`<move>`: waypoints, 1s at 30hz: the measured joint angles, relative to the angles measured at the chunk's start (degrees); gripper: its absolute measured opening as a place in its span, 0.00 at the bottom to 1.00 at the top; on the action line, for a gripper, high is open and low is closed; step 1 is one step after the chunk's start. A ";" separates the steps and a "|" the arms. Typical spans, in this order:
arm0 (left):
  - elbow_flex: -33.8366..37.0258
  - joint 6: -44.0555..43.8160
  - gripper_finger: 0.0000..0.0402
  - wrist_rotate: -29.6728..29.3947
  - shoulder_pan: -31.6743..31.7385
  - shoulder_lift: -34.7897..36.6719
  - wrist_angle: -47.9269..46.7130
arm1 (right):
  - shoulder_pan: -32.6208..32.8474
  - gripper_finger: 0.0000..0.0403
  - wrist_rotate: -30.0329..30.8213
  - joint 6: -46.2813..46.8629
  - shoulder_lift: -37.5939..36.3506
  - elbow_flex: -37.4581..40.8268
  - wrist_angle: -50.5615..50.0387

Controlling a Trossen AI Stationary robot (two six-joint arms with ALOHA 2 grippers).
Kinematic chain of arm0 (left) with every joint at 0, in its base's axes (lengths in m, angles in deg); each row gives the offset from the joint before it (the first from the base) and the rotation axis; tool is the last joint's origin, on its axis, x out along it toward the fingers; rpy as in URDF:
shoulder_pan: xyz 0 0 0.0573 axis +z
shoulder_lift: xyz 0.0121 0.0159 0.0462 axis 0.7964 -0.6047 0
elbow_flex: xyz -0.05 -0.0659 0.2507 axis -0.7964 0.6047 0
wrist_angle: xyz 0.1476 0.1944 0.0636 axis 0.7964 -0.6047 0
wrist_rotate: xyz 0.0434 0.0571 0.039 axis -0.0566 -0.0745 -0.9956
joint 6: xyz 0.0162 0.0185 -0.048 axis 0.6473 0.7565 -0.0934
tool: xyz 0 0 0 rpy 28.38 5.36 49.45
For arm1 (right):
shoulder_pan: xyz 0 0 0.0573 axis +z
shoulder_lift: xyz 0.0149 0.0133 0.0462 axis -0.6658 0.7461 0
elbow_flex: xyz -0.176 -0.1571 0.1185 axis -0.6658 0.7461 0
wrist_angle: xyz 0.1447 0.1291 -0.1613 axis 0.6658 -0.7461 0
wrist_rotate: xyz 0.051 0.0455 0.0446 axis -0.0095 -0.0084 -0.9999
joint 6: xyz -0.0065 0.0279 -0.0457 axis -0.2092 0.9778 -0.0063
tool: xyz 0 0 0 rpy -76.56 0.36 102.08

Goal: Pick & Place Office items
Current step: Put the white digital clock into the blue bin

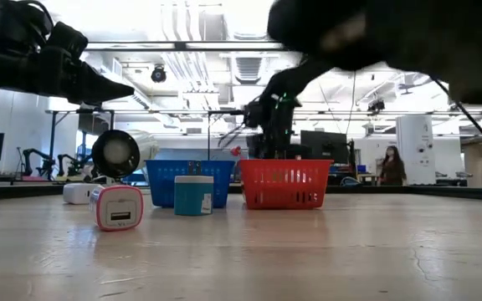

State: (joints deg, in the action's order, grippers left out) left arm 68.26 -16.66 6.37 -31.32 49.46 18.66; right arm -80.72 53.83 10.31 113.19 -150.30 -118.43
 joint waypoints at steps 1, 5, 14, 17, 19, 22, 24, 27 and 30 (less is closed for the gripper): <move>0.00 0.02 0.02 0.00 0.00 0.02 0.11 | -0.24 0.31 -1.79 1.02 -1.04 -0.08 -0.36; 0.02 0.01 0.03 0.01 0.00 0.02 0.88 | -1.08 0.31 -9.53 4.14 -5.61 0.29 -0.62; 0.00 0.43 0.03 0.02 0.04 0.04 1.06 | -1.74 0.31 -32.98 11.28 -15.93 3.07 1.16; 0.01 0.43 0.02 0.02 0.04 0.02 1.06 | -1.62 0.31 -44.05 12.99 -20.28 7.74 5.79; 0.02 0.42 0.02 0.02 0.04 0.02 1.06 | -0.94 0.31 -46.72 16.23 -24.37 12.34 12.34; -0.04 0.43 0.03 -0.28 0.04 0.02 1.06 | 0.24 0.31 -47.88 23.17 -30.45 21.60 25.22; -0.14 0.43 0.03 -0.50 0.04 0.03 1.28 | 0.96 0.31 -48.02 28.30 -33.77 28.59 34.06; -0.14 0.44 0.02 -0.52 0.04 0.03 1.68 | 2.09 0.31 -48.02 34.18 -38.69 38.70 46.91; -0.13 1.32 0.02 -0.61 0.04 0.04 2.32 | 3.43 0.31 -48.30 40.59 -42.73 48.46 61.80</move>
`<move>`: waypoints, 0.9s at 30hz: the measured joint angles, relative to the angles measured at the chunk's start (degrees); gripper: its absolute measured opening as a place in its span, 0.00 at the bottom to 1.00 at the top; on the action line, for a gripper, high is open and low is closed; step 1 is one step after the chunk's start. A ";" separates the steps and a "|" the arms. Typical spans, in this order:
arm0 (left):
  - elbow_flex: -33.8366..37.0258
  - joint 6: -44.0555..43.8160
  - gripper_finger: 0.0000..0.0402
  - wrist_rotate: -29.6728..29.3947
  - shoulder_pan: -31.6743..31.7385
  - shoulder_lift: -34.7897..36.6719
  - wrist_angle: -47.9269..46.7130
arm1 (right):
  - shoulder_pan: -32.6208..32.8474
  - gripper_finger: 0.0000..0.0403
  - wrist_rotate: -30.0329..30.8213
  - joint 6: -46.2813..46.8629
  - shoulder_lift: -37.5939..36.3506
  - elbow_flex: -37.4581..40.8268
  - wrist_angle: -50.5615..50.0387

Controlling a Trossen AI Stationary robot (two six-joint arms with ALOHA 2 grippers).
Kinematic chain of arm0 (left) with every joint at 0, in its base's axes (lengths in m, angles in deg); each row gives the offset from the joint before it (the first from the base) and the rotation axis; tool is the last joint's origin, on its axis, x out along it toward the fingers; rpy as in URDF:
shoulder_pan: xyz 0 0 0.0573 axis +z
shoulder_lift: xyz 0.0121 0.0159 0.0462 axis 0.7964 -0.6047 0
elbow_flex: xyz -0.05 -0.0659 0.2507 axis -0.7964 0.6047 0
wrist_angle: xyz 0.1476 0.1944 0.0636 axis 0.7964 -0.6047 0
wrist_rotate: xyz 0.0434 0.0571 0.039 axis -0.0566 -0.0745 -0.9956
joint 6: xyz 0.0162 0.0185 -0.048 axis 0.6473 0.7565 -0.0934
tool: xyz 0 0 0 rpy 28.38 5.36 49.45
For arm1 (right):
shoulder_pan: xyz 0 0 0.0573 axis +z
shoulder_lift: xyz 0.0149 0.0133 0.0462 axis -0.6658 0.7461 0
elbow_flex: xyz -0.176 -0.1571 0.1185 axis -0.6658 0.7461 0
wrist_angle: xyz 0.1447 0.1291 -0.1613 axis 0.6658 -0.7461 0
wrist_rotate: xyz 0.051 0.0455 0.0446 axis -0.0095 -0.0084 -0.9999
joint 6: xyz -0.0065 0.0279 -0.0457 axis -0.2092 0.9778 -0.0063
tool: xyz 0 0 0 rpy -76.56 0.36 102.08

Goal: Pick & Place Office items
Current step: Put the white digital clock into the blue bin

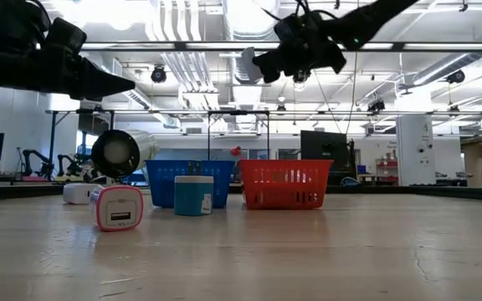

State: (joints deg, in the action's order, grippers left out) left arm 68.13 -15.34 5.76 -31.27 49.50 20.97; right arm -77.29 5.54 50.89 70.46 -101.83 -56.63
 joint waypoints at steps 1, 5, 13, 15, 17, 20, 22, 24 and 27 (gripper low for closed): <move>0.00 0.20 0.02 -0.03 0.00 0.00 0.23 | 0.61 0.31 -0.06 2.72 -0.83 3.11 5.20; 0.00 0.20 0.04 -0.55 -0.01 -0.04 1.03 | 3.18 0.31 0.15 15.93 -1.97 13.91 29.06; 0.02 0.40 0.11 -2.25 -0.02 -0.96 1.35 | 7.90 0.31 1.21 32.12 1.36 20.38 56.72; -0.04 0.63 0.15 -2.24 -0.06 -1.35 1.66 | 8.91 0.31 2.74 32.13 2.23 18.75 56.12; -0.04 1.36 0.21 -2.09 -0.44 -1.79 2.72 | 9.58 0.31 3.50 31.93 3.53 17.21 54.94; -0.12 1.91 0.32 -1.55 -1.06 -2.51 5.06 | 10.43 0.31 3.97 32.21 6.38 13.85 54.70; -0.93 1.91 0.41 -1.36 -1.44 -3.07 5.37 | 10.74 0.31 3.97 32.60 8.48 11.05 55.01; -2.40 1.09 0.50 -1.35 -1.44 -3.77 5.40 | 10.93 0.31 3.96 33.46 11.10 8.17 54.99; -4.88 -1.94 0.64 -1.54 -1.44 -5.60 5.31 | 11.56 0.31 4.03 33.90 15.58 3.43 54.68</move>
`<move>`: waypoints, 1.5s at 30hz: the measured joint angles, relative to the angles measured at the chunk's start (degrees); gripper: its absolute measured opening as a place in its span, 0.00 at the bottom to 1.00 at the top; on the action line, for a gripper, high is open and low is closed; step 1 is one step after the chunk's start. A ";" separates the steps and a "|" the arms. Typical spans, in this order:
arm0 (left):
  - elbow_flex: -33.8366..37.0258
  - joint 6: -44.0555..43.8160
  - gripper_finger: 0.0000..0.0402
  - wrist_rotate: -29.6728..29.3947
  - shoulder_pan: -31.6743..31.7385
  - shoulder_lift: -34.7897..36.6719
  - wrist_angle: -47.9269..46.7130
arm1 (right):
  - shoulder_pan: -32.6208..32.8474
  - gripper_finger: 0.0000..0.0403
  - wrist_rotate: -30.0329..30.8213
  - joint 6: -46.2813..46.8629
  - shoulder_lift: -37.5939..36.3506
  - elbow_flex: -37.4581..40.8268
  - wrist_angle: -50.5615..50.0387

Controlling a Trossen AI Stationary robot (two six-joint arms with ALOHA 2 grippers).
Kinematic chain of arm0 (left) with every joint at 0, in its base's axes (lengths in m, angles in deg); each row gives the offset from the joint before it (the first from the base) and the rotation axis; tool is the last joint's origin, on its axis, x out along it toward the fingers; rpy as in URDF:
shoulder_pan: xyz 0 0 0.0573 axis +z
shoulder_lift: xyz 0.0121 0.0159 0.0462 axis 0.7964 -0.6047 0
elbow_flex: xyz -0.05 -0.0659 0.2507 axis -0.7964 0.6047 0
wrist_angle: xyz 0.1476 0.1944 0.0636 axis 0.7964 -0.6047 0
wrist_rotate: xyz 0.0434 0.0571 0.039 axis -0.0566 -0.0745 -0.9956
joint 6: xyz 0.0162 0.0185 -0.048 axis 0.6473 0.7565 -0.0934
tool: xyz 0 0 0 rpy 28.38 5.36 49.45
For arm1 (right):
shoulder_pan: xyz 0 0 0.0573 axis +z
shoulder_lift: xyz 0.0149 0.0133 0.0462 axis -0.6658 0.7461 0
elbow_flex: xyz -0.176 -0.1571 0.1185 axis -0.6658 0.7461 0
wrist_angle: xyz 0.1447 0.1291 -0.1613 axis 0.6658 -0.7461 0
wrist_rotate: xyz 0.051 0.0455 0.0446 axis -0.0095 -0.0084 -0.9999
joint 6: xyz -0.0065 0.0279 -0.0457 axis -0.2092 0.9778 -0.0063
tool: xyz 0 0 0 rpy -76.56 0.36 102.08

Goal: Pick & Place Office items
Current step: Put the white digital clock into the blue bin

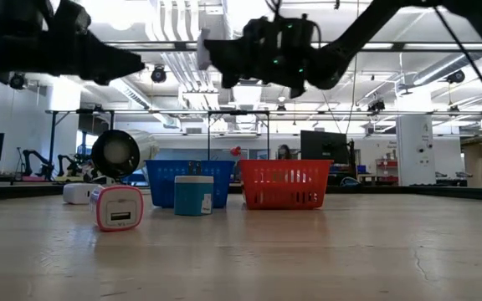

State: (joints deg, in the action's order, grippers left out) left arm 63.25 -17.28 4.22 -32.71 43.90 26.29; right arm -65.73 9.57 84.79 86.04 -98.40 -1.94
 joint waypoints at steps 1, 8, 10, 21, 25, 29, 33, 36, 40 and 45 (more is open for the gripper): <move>-0.88 -0.70 0.68 -0.05 0.00 -0.75 -0.06 | 0.26 0.31 -0.03 0.26 1.38 -1.58 -0.12; -5.62 -2.54 0.86 -4.33 0.00 -7.04 -1.69 | 1.60 0.31 -0.11 2.56 9.86 -12.85 -0.65; -6.69 -3.30 0.89 -5.47 0.00 -8.67 -1.72 | 1.67 0.31 -0.07 2.46 11.04 -15.35 -1.60; -13.07 -4.87 0.93 -4.30 -0.02 -18.04 -2.34 | 4.30 0.31 6.20 -12.15 11.21 -21.38 -16.31; -14.32 -5.05 0.93 -4.10 -0.04 -20.82 -3.14 | 4.87 0.31 6.21 -12.53 11.15 -21.67 -16.61; -14.61 -4.62 0.93 -4.13 -0.04 -21.36 -3.00 | 4.68 0.31 6.25 -12.38 11.00 -21.58 -16.54; -14.79 -4.43 0.92 -4.10 -0.06 -20.69 -2.94 | 4.75 0.31 6.34 -12.40 10.98 -21.52 -16.59; -14.82 -4.41 0.92 -3.94 -0.07 -20.47 -2.57 | 4.76 0.31 6.34 -12.70 10.94 -21.54 -16.48; -14.82 -4.41 0.87 -3.95 -0.07 -20.62 -2.57 | 4.71 0.31 6.34 -12.75 10.91 -21.54 -16.55; -14.82 -4.03 0.64 -0.54 -0.07 -20.61 -2.60 | 4.73 0.31 6.32 -12.76 10.89 -21.54 -17.08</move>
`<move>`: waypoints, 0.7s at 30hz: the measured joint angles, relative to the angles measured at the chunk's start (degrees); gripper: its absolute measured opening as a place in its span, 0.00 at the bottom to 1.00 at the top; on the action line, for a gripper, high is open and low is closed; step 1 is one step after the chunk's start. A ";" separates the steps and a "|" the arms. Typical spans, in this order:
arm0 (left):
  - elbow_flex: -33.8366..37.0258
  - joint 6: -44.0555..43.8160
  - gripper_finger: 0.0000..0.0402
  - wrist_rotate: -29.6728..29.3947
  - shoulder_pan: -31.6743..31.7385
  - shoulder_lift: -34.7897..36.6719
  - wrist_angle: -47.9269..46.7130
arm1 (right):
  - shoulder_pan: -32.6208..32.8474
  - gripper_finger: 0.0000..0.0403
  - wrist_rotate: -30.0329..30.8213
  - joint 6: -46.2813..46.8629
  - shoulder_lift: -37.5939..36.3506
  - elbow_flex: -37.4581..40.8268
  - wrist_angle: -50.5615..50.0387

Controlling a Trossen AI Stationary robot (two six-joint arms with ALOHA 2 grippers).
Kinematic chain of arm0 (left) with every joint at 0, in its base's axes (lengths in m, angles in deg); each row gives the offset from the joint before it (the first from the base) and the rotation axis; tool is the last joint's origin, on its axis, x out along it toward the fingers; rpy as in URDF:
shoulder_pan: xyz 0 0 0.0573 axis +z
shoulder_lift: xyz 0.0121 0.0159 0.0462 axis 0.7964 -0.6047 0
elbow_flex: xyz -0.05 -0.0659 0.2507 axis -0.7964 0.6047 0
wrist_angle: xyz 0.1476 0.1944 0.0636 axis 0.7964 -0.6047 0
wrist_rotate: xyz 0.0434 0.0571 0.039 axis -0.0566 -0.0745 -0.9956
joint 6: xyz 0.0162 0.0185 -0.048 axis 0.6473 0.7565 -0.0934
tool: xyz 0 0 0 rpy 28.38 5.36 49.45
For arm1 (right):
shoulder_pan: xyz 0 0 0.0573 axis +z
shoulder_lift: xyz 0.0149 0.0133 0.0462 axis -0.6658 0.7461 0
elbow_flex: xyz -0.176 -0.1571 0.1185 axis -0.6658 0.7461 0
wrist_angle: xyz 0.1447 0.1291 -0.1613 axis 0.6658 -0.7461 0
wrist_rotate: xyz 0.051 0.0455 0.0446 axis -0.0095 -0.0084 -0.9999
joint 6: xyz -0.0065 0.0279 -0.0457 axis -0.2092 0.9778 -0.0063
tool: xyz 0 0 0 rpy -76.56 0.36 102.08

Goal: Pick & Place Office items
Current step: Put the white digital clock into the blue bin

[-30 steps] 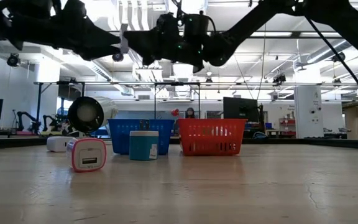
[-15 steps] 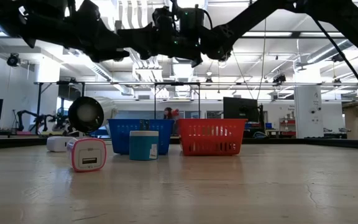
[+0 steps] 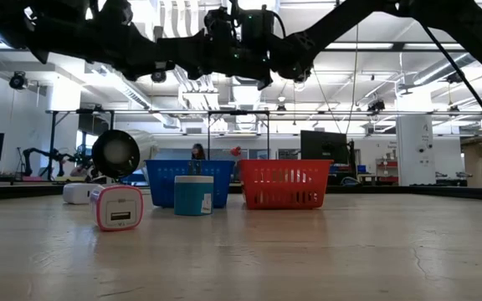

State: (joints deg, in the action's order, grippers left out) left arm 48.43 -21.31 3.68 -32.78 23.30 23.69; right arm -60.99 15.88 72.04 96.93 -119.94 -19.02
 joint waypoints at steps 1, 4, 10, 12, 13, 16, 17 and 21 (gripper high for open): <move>0.00 0.12 0.58 0.31 0.00 0.01 -0.09 | 0.00 0.31 0.22 -0.11 -0.01 0.00 -0.04; 0.00 0.72 0.40 0.90 0.00 0.00 -0.18 | -0.04 0.31 0.29 0.06 -0.02 -0.02 -0.35; 0.02 2.58 0.38 0.94 -0.04 0.00 -0.17 | -0.04 0.31 0.33 -0.49 -0.02 -0.02 -0.48; 0.02 2.67 0.38 0.94 -0.04 0.00 -0.36 | -0.04 0.31 0.33 -0.14 -0.02 -0.02 -0.47; 0.02 2.66 0.38 0.94 -0.04 0.00 -0.37 | -0.05 0.33 0.33 0.29 -0.02 -0.02 -0.45; 0.02 2.65 0.38 1.26 -0.04 0.05 -0.43 | -0.78 0.42 -0.73 3.19 -0.29 -0.02 -0.58; 0.02 2.70 0.38 1.38 -0.04 0.26 -0.46 | -1.09 0.45 -1.18 4.51 -0.55 -0.02 -0.69; 0.02 2.70 0.38 1.63 0.00 2.74 -1.84 | -3.50 0.52 -3.57 8.12 -3.23 0.89 -0.59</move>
State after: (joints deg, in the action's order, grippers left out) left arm 48.46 -18.61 5.31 -32.78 26.04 21.85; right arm -64.49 12.31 80.16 93.70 -119.06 -19.61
